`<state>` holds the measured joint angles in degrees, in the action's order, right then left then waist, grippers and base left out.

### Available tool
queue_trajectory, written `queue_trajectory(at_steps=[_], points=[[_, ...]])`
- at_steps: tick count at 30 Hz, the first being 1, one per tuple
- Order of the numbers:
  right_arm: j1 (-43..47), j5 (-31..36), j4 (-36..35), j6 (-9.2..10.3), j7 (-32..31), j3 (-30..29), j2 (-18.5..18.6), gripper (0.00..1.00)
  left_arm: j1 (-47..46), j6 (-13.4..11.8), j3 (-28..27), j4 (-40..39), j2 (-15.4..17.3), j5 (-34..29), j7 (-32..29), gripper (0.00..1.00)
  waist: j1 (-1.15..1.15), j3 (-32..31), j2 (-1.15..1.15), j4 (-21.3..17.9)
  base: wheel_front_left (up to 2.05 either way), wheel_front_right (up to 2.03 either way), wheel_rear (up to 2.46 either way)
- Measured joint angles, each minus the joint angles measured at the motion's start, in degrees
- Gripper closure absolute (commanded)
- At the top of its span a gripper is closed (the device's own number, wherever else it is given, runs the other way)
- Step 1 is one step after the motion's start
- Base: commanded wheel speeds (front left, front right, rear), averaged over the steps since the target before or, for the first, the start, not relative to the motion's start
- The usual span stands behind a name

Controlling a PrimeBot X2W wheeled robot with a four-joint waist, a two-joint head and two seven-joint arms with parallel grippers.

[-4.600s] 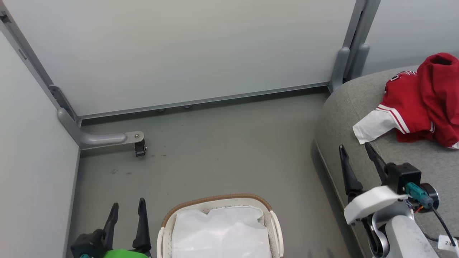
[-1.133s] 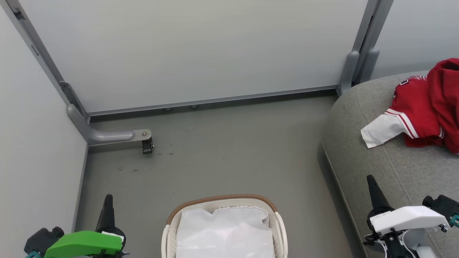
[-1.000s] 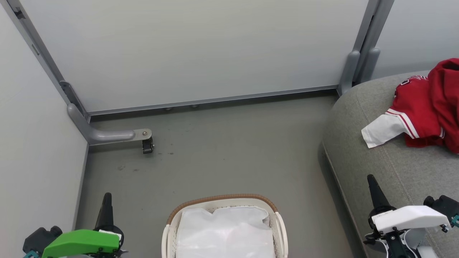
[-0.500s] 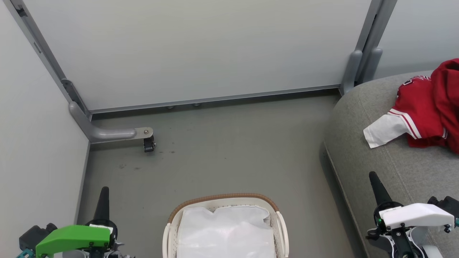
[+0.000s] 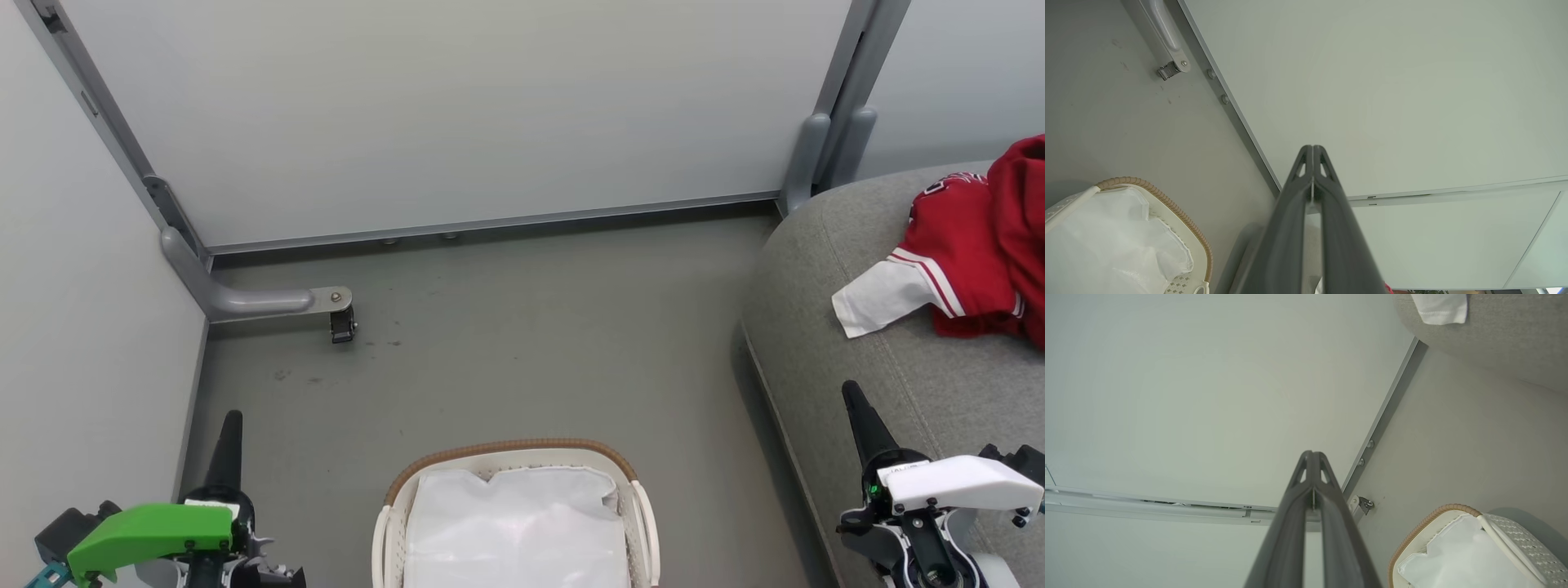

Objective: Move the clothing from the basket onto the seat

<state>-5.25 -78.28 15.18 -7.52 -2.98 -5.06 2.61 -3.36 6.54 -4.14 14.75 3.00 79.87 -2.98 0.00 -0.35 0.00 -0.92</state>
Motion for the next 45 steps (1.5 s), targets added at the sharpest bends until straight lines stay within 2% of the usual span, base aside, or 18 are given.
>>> queue_trajectory(at_steps=[34, 45], points=[[-0.69, -14.03, -1.03, 0.03, -3.58, -1.44, 0.09, 1.00, -2.57, 0.80, -2.42, -0.62, -0.10, 12.39, -3.54, 1.00, 0.00, 0.52, 0.00, 0.92, 0.00, 0.00, 0.00], [-0.71, -14.03, -1.05, 0.03, -3.58, -1.46, 0.09, 1.00, -2.61, 0.83, -2.43, -0.65, -0.11, 12.39, -3.57, 1.00, 0.00, 0.52, 0.00, 0.92, 0.00, 0.00, 0.00]])
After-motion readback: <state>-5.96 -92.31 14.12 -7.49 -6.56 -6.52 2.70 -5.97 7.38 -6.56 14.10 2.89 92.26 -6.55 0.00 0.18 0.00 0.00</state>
